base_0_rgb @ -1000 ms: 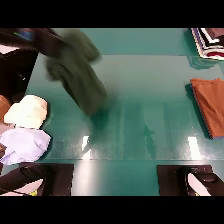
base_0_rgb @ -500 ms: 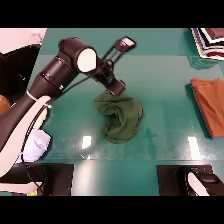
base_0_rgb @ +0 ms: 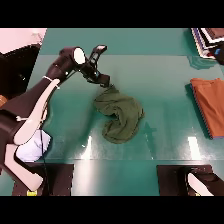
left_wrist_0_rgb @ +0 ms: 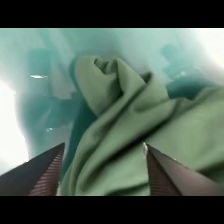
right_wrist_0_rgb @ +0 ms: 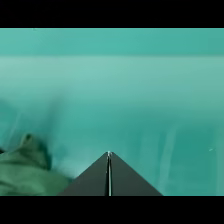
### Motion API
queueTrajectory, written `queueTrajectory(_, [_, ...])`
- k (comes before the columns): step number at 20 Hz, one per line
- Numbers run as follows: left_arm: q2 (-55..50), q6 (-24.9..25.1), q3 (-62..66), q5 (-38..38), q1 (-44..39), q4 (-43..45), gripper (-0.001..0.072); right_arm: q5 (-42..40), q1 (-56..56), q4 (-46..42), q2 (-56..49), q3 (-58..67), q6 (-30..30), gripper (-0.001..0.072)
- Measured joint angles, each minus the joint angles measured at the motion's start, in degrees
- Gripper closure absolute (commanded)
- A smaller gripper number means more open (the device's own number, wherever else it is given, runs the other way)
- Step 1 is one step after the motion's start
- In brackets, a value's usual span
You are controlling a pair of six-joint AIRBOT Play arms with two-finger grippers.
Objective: Fold the shirts.
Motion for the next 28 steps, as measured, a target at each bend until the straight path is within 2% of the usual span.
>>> queueTrajectory(2, [-2.75, 1.11, 0.02, 0.39, -0.09, -2.49, 0.0124, 0.13, 1.60, 0.07, -1.92, 0.00, 0.00, 0.0695])
queueTrajectory(5, [-5.11, 1.86, 0.07, 1.62, 0.11, -3.96, 0.0676, 0.48, 3.06, 0.07, -4.02, -0.02, 0.02, 0.0695])
queueTrajectory(8, [-5.95, 2.08, 1.81, 0.72, 1.53, -4.11, 0.0682, 0.96, 3.52, 0.04, -4.83, -0.87, 0.02, 0.0695])
queueTrajectory(12, [-6.08, 1.29, 9.44, -6.54, 6.10, -3.67, 0.0682, 3.91, 3.28, 0.07, -5.22, -6.27, 1.33, 0.0691])
queueTrajectory(13, [-5.70, 1.22, 11.17, -8.11, 7.37, -3.61, 0.0682, 4.55, 3.37, 0.11, -5.29, -8.74, 1.68, 0.0599])
queueTrajectory(14, [-5.14, 1.07, 12.31, -9.16, 8.44, -3.50, 0.0682, 5.09, 3.61, 0.55, -5.51, -11.39, 1.90, 0.0349])
queueTrajectory(15, [-4.42, 1.03, 13.22, -9.77, 9.42, -3.45, 0.0682, 5.53, 3.98, 1.95, -6.03, -14.36, 1.95, 0.0262])
queueTrajectory(18, [-2.58, 0.85, 14.58, -10.82, 10.88, -2.03, 0.0682, 5.49, 5.62, 8.63, -10.14, -22.82, 0.26, 0.0263])
queueTrajectory(21, [-1.53, 0.61, 15.08, -11.32, 11.45, -0.61, 0.0682, 1.79, 8.35, 17.29, -16.61, -28.22, -3.58, 0.0263])
queueTrajectory(24, [-1.11, 0.42, 15.30, -11.63, 11.67, 0.42, 0.0682, -1.66, 11.52, 24.15, -23.78, -28.87, -6.88, 0.0263])
queueTrajectory(28, [-0.92, 0.37, 15.37, -11.82, 11.78, 1.38, 0.0682, -3.37, 15.72, 28.11, -33.16, -24.04, -8.90, 0.0263])
